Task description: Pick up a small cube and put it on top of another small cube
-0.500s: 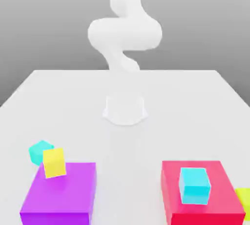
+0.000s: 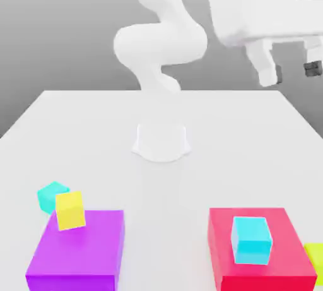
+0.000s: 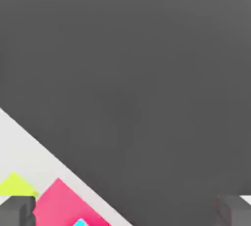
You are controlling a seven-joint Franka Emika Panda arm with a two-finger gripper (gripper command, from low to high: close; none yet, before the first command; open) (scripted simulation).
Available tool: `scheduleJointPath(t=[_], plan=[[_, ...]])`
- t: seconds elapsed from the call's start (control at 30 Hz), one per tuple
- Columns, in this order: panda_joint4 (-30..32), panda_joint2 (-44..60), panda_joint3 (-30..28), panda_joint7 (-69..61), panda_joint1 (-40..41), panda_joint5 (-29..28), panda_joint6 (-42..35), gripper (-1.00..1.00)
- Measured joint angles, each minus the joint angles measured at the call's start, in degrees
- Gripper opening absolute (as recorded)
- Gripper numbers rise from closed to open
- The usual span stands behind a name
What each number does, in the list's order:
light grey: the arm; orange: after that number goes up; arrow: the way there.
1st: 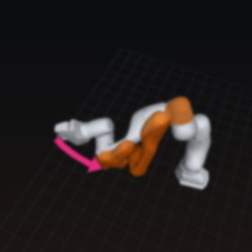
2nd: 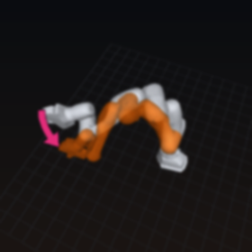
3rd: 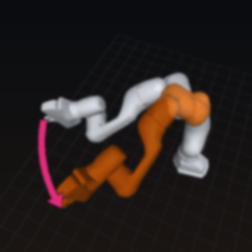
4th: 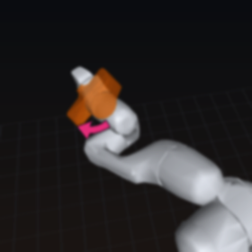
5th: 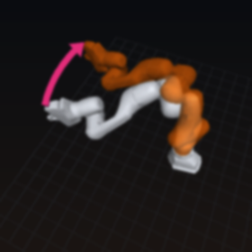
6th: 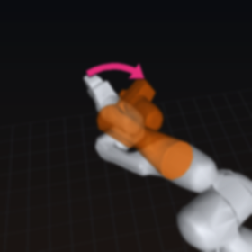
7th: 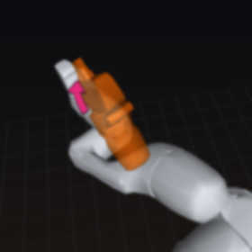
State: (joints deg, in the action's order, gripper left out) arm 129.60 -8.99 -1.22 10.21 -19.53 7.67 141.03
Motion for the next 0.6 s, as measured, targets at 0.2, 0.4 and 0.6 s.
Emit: scheduleJointPath(t=[0.2, 0.4, 0.6], plan=[[-0.7, 12.3, 2.4, -9.7, -5.1, -0.9, 3.4, 0.00], [-1.3, 24.4, 4.4, -16.4, -8.1, -5.9, 6.9, 0.00], [-2.8, 36.6, 4.2, -18.4, -10.9, -10.9, 13.4, 0.00]])
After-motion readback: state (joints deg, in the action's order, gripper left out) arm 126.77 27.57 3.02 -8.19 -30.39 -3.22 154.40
